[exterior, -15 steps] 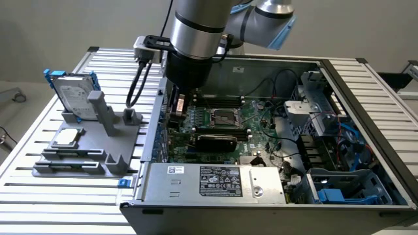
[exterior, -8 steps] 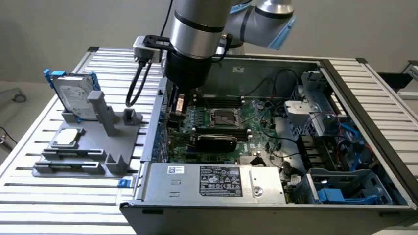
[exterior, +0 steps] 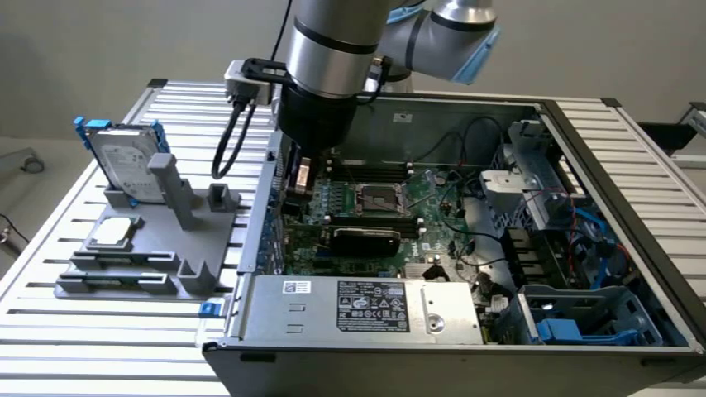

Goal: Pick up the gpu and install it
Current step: 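Press down on the gpu until it lock into place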

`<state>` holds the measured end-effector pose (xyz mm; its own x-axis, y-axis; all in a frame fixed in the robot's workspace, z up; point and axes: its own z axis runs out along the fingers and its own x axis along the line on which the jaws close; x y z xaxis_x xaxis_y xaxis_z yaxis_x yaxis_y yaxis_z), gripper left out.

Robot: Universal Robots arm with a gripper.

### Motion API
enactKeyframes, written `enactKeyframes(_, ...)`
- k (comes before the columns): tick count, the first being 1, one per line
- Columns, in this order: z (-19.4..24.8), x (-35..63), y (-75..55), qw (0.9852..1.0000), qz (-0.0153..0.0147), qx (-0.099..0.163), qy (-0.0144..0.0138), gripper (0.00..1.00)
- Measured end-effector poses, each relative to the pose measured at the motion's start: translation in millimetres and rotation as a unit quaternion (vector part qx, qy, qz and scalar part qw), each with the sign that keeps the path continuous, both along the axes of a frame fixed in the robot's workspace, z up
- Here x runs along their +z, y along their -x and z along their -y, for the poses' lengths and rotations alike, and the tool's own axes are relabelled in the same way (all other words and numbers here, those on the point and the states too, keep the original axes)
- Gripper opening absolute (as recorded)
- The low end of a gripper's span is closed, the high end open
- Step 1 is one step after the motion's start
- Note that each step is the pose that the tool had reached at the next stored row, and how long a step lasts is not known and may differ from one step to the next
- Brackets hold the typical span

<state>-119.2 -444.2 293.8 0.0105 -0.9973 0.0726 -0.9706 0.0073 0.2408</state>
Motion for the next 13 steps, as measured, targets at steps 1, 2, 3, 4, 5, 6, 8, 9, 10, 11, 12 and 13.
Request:
enactKeyframes(1, -0.2, 0.0, 0.1, 1.0000, -0.0002, 0.000, 0.0001, 0.11)
enactKeyframes(2, -0.4, 0.0, 0.3, 1.0000, -0.0003, -0.001, 0.0003, 0.11)
enactKeyframes(3, -0.5, 0.0, 0.5, 1.0000, -0.0005, -0.001, 0.0005, 0.11)
enactKeyframes(4, -0.7, 0.0, 0.6, 1.0000, -0.0006, -0.002, 0.0007, 0.11)
enactKeyframes(5, -0.9, 0.0, 0.6, 1.0000, -0.0008, -0.002, 0.0009, 0.11)
enactKeyframes(6, -1.2, 0.0, 0.8, 1.0000, -0.0010, -0.003, 0.0009, 0.11)
enactKeyframes(8, -1.6, 0.0, 1.0, 1.0000, -0.0014, -0.005, 0.0015, 0.11)
enactKeyframes(9, -1.8, 0.0, 1.1, 1.0000, -0.0016, -0.006, 0.0017, 0.11)
enactKeyframes(10, -2.1, 0.0, 1.2, 1.0000, -0.0018, -0.006, 0.0020, 0.11)
enactKeyframes(11, -2.3, 0.0, 1.3, 1.0000, -0.0019, -0.007, 0.0023, 0.11)
enactKeyframes(12, -2.4, 0.0, 1.4, 1.0000, -0.0020, -0.008, 0.0025, 0.11)
enactKeyframes(13, -2.4, 0.0, 1.4, 1.0000, -0.0022, -0.008, 0.0028, 0.11)
